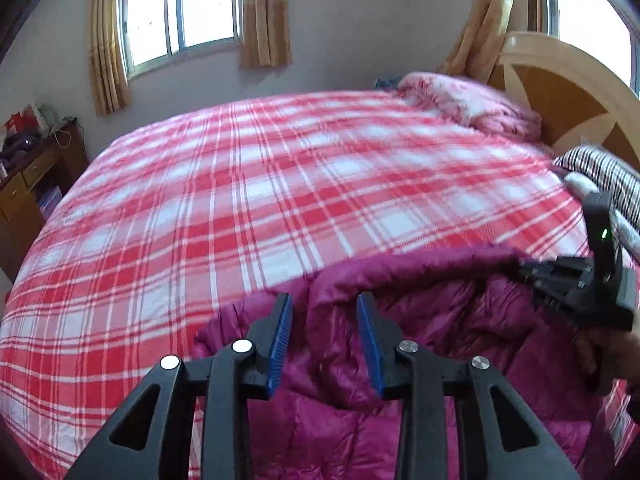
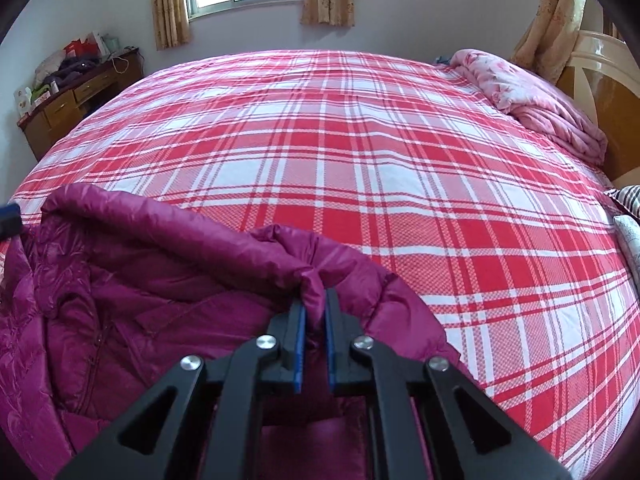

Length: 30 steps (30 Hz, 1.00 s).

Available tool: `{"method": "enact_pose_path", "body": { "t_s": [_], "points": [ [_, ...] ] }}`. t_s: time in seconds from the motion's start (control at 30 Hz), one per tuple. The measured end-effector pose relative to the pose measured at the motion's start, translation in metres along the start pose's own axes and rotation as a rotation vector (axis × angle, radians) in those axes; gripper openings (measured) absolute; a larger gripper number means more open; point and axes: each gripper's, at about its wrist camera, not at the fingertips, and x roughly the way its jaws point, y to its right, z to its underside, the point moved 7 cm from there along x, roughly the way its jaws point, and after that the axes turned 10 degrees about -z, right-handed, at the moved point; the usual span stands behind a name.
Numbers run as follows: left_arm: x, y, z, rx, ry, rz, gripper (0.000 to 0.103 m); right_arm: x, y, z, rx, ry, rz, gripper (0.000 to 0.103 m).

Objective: Fold large clothes
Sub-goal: 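Carry the lifted hem over the jacket body toward the collar with both grippers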

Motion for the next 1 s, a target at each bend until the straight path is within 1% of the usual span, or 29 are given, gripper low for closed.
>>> {"method": "enact_pose_path", "body": {
  "t_s": [0.03, 0.07, 0.1, 0.13, 0.17, 0.2, 0.23, 0.3, 0.37, 0.47, 0.53, 0.57, 0.6, 0.63, 0.67, 0.73, 0.8, 0.9, 0.93, 1.0],
  "points": [
    [-0.004, -0.002, -0.013, -0.029, 0.028, -0.009, 0.054, 0.001, 0.000, 0.000, -0.002, 0.000, 0.003, 0.010],
    [-0.002, -0.003, -0.023, -0.055, 0.041, -0.021, 0.083, 0.001, 0.000, 0.001, -0.004, 0.004, 0.005, 0.010],
    [0.004, -0.004, -0.033, -0.075, 0.046, -0.039, 0.093, 0.001, 0.000, 0.001, -0.005, 0.010, 0.005, 0.010],
    [0.013, -0.004, -0.040, -0.091, 0.057, -0.064, 0.096, 0.001, 0.000, 0.001, -0.002, 0.016, 0.003, 0.010],
    [0.024, -0.005, -0.045, -0.098, 0.055, -0.079, 0.096, 0.000, 0.001, 0.002, 0.002, 0.025, -0.001, 0.010],
    [0.037, -0.003, -0.046, -0.102, 0.032, -0.086, 0.096, -0.001, 0.002, 0.001, 0.008, 0.036, -0.006, 0.010],
    [0.050, 0.000, -0.045, -0.105, -0.002, -0.088, 0.096, -0.004, 0.003, 0.000, 0.012, 0.050, -0.009, 0.010],
    [0.069, 0.009, -0.036, -0.087, -0.035, -0.092, 0.096, -0.008, 0.002, -0.003, 0.000, 0.078, -0.010, 0.010],
    [0.082, 0.023, -0.016, -0.015, -0.085, -0.108, 0.096, -0.009, 0.000, -0.006, -0.028, 0.081, -0.005, 0.010],
    [0.088, 0.028, 0.017, 0.007, -0.139, -0.100, 0.096, -0.011, 0.000, -0.004, -0.030, 0.074, -0.026, 0.010],
    [0.090, 0.026, 0.037, 0.004, -0.167, -0.100, 0.096, -0.014, 0.003, -0.001, -0.002, 0.069, -0.057, 0.013],
    [0.090, 0.027, 0.041, 0.002, -0.173, -0.097, 0.096, -0.018, 0.004, 0.001, 0.014, 0.075, -0.065, 0.022],
    [0.092, 0.026, 0.045, -0.002, -0.178, -0.095, 0.096, -0.025, 0.006, 0.001, 0.039, 0.089, -0.052, 0.035],
    [0.093, 0.024, 0.049, -0.008, -0.184, -0.093, 0.096, -0.034, 0.007, 0.000, 0.060, 0.119, -0.047, 0.038],
    [0.094, 0.024, 0.049, -0.010, -0.188, -0.090, 0.096, -0.046, 0.007, -0.004, 0.080, 0.164, -0.036, 0.041],
    [0.096, 0.024, 0.050, -0.005, -0.191, -0.087, 0.096, -0.065, 0.005, -0.016, 0.110, 0.231, -0.015, 0.043],
    [0.096, 0.025, 0.049, 0.000, -0.191, -0.084, 0.096, -0.073, -0.001, -0.031, 0.135, 0.268, -0.033, 0.043],
    [0.089, 0.023, 0.045, -0.016, -0.173, -0.066, 0.096, -0.060, -0.019, -0.063, 0.121, 0.254, -0.055, 0.046],
    [0.080, 0.019, 0.040, -0.037, -0.148, -0.061, 0.096, -0.052, -0.023, -0.070, 0.122, 0.230, -0.078, 0.046],
    [0.058, 0.011, 0.023, -0.085, -0.072, -0.033, 0.096, -0.029, -0.029, -0.083, 0.143, 0.147, -0.136, 0.046]
  ]
}}
